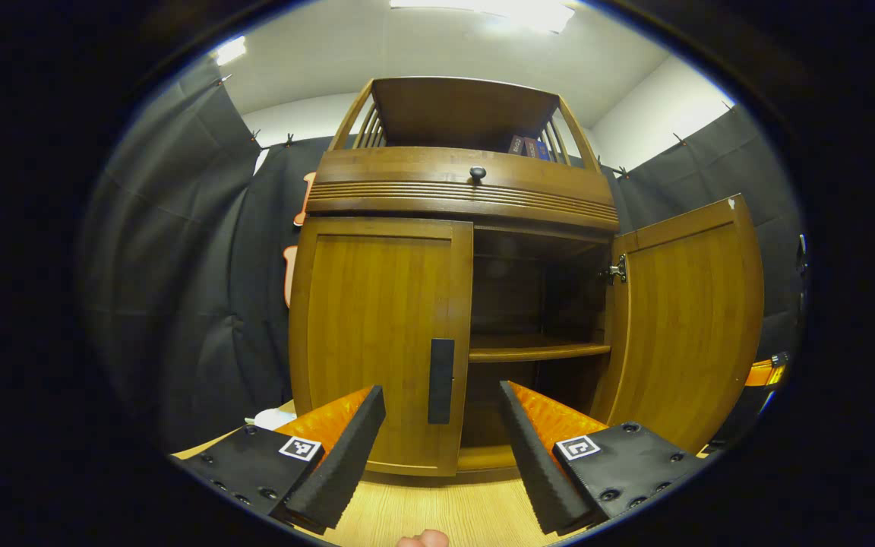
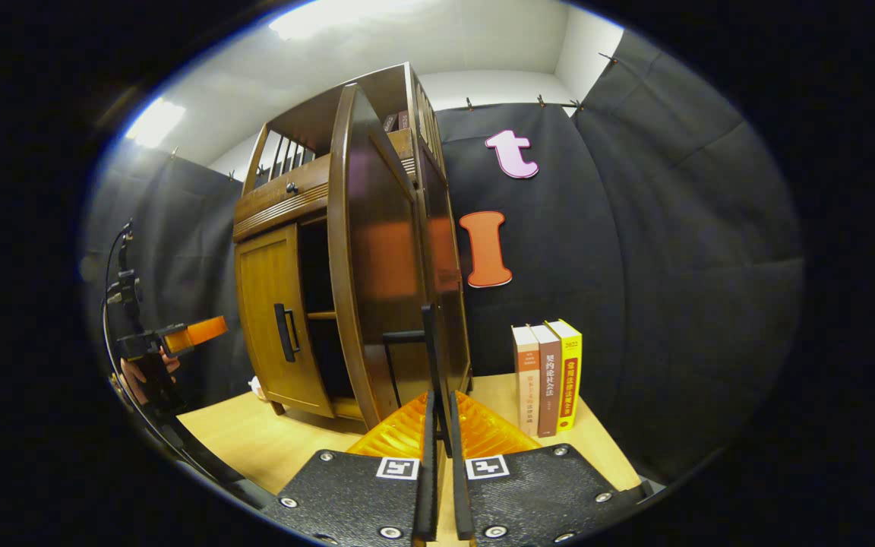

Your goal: Open the right door of the double-door shoe cabinet with the right hand, and open the left door with the left hand.

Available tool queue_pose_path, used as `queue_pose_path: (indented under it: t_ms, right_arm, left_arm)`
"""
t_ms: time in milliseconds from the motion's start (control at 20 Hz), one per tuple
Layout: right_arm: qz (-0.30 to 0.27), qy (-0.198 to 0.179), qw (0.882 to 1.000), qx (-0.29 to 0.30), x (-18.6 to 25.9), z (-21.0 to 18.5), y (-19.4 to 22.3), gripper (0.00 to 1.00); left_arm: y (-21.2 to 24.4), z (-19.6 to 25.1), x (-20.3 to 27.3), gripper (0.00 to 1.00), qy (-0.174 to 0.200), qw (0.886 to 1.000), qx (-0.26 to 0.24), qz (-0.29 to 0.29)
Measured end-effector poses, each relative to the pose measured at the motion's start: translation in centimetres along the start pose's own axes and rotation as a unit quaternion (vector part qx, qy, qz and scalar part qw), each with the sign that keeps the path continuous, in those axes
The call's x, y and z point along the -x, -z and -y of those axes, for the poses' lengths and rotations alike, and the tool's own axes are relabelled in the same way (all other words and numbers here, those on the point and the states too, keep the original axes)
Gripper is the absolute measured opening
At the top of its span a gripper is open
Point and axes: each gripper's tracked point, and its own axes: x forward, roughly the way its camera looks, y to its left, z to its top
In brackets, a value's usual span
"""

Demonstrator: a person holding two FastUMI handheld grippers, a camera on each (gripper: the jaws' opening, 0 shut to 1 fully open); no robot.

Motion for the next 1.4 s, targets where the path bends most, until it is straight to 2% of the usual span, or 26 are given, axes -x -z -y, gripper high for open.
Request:
queue_pose_path:
  t_ms: [50,100,150,200,350,500,550,600,650,800,900,1000,1100,1200,1350,1400]
  right_arm:
    - [0.005,0.007,1.0,0.003,0.6,0.2,-0.3,0.09]
    - [0.008,0.011,1.0,0.003,1.1,0.2,-0.5,0.12]
    - [0.01,0.019,1.0,0.007,1.7,0.5,-0.6,0.1]
    - [0.01,0.031,0.999,0.015,2.3,1.1,-0.7,0.25]
    - [0.018,0.059,0.998,0.028,3.5,2.0,-1.4,0.42]
    - [0.018,0.107,0.994,0.027,4.1,4.4,-1.6,0.85]
    - [0.019,0.118,0.993,0.024,4.3,4.8,-1.8,0.89]
    - [0.022,0.13,0.991,0.021,4.5,5.3,-2.1,0.81]
    - [0.023,0.139,0.99,0.018,4.8,5.7,-2.2,0.9]
    - [0.037,0.153,0.987,0.012,6.4,5.9,-2.8,0.91]
    - [0.026,0.163,0.986,0.015,7.3,6.5,-2.3,0.91]
    - [0.018,0.172,0.985,0.017,8.2,6.6,-2.5,0.91]
    - [0.034,0.181,0.983,0.023,8.8,6.8,-3.7,0.91]
    - [0.038,0.187,0.981,0.024,9.1,6.9,-3.9,0.9]
    - [0.047,0.195,0.979,0.022,8.7,7.4,-4.5,0.9]
    - [0.052,0.193,0.98,0.019,8.6,7.4,-4.9,0.9]
  left_arm:
    - [0.3,0.2,-0.6,0.97,0.003,1.0,-0.001,-0.001]
    - [0.4,0.5,-1.4,0.98,0.009,1.0,0.004,-0.003]
    - [0.5,0.8,-2.2,0.96,0.014,1.0,0.01,-0.006]
    - [0.5,0.8,-3.1,0.98,0.017,1.0,0.014,-0.008]
    - [0.7,0.5,-6.0,0.97,0.013,1.0,0.005,-0.006]
    - [1.2,0.6,-8.6,0.97,0.013,1.0,-0.01,-0.007]
    - [1.5,1.0,-9.2,0.97,0.015,1.0,-0.01,-0.01]
    - [1.8,1.3,-10.1,0.97,0.019,1.0,-0.007,-0.009]
    - [2.1,1.5,-11.1,0.97,0.022,1.0,-0.007,-0.008]
    - [3.2,1.2,-13.3,0.97,0.015,1.0,-0.019,-0.015]
    - [3.6,1.0,-14.2,0.98,0.013,1.0,-0.013,-0.016]
    - [4.5,0.0,-15.2,0.97,-0.001,1.0,-0.007,-0.018]
    - [5.5,-1.0,-16.1,0.96,-0.01,0.999,-0.02,-0.03]
    - [5.0,-0.7,-16.7,0.99,0.004,0.999,-0.03,-0.023]
    - [5.4,0.1,-16.8,0.94,0.017,0.998,-0.041,-0.036]
    - [5.1,0.7,-17.0,0.84,0.027,0.998,-0.039,-0.034]
